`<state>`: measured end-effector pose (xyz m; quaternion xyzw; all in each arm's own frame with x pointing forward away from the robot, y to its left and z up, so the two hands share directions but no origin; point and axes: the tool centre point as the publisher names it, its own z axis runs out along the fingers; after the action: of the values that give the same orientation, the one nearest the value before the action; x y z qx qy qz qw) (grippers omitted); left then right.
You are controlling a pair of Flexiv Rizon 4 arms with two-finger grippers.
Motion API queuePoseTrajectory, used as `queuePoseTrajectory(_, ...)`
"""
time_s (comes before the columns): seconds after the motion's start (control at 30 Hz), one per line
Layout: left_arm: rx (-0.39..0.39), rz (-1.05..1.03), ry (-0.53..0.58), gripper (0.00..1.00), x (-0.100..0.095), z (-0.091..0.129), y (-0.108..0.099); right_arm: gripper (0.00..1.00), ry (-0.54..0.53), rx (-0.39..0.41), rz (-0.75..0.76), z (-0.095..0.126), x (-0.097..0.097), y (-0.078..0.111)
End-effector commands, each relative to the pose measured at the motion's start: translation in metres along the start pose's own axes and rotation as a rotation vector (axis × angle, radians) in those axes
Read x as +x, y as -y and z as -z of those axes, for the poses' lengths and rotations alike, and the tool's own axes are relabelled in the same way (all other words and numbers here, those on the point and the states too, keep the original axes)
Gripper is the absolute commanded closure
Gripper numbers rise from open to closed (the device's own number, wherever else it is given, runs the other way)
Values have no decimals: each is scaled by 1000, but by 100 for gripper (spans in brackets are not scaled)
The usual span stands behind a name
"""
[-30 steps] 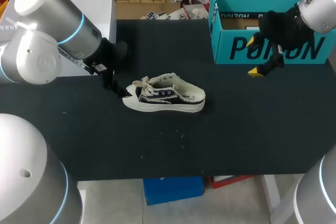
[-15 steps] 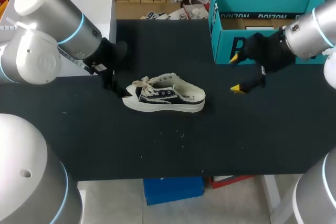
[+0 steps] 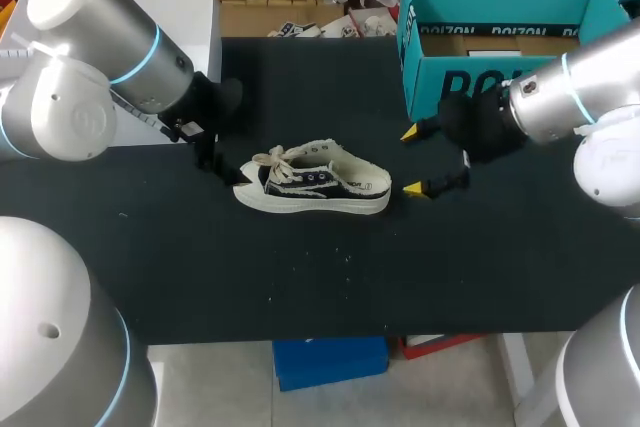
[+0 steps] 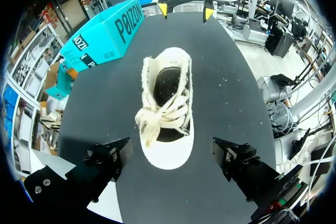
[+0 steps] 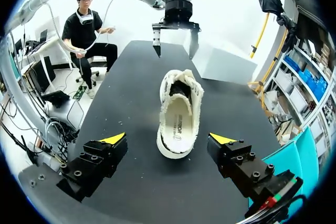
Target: Take the shoe out of the shoebox, open the shoe tongue, remove and reinsert the insole, then place the shoe into the shoebox
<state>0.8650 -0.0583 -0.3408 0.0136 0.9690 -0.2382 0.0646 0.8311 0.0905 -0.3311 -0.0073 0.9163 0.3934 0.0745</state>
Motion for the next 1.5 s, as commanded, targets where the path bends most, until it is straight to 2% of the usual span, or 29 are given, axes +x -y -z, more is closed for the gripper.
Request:
queuePoseTrajectory(0.03, 4, -3, 3, 0, 1, -1, -1, 0, -13, -24, 4, -35, -9, 0)
queuePoseTrajectory(0.27, 4, -3, 3, 0, 1, -1, -1, 0, -24, -64, -9, -61, -12, 1)
queuePoseTrajectory(0.63, 4, -3, 3, 0, 1, -1, -1, 0, -10, -106, -54, -83, -16, 10)
queuePoseTrajectory(0.97, 4, -3, 3, 0, 1, -1, -1, 0, -8, -127, -74, -89, -27, 14)
queuePoseTrajectory(1.5, 4, -3, 3, 0, 1, -1, -1, 0, -10, -159, -107, -105, -22, 25)
